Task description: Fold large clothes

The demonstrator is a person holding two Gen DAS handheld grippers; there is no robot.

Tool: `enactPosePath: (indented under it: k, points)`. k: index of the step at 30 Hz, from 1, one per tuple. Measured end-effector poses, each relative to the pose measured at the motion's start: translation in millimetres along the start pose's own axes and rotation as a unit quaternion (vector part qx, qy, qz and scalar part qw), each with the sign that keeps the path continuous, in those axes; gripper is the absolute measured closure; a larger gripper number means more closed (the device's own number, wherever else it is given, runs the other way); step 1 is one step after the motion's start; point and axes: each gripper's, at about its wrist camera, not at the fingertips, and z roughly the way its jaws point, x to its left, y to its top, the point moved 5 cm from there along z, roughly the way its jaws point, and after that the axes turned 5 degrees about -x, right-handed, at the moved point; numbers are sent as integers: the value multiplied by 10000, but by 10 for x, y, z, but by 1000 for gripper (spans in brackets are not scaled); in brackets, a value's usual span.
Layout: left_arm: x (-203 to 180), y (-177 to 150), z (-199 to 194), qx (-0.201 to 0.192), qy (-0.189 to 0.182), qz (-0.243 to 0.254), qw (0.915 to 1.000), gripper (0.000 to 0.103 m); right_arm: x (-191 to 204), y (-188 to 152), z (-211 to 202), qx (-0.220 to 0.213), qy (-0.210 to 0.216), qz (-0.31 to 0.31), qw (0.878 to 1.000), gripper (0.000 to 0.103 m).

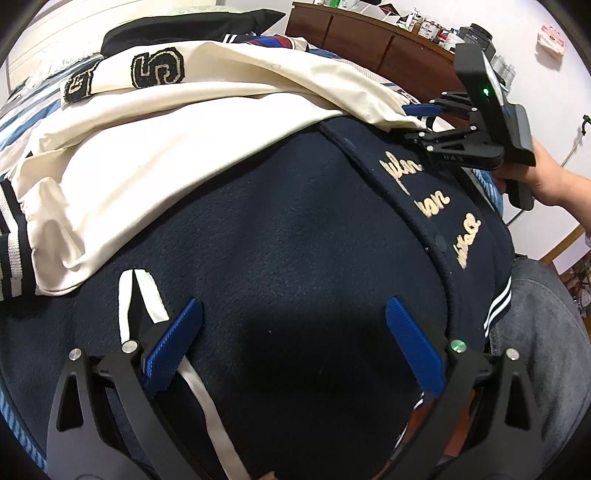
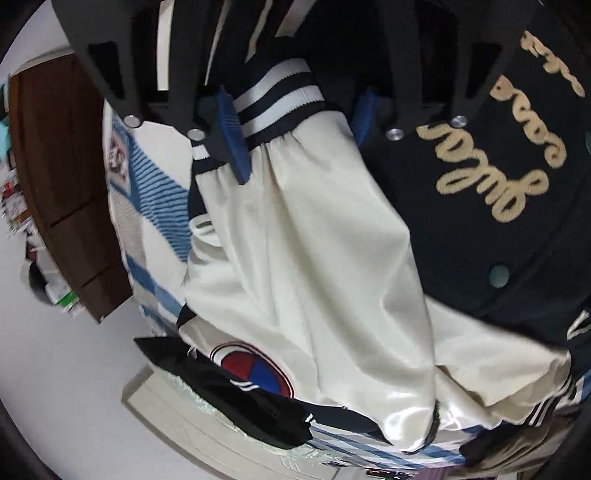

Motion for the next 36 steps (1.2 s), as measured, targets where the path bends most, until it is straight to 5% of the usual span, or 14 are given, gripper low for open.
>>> enactPosePath:
  k: [2, 9, 15, 21, 28, 32, 36]
  points:
    - [-4, 6, 1, -2, -19, -18, 10000, 6, 4, 48, -38, 34, 117, 115, 9999, 83]
    - [-1, 11, 2, -7, -75, -58, 10000, 6, -141, 231, -428, 351, 1502, 1177, 9810, 88]
    - [9, 13, -5, 7, -42, -36, 10000, 6, -150, 528, -1123, 323, 2875, 1634, 9432, 88]
    - [-13, 1, 19, 4, 19, 13, 10000, 6, -327, 826, -1423, 269, 3983, 2535, 8811, 89]
    - [-35, -10, 55, -4, 45, 58, 10000, 6, -855, 462, -505, 824, 3330, 3978, 8509, 88]
    - [-42, -14, 56, -15, 34, 57, 10000, 6, -916, 200, 22, 1075, 2831, 4154, 8577, 88]
    - [-26, 4, 53, -19, -6, 22, 10000, 6, -1031, 34, 347, 1252, 2638, 4535, 8421, 87]
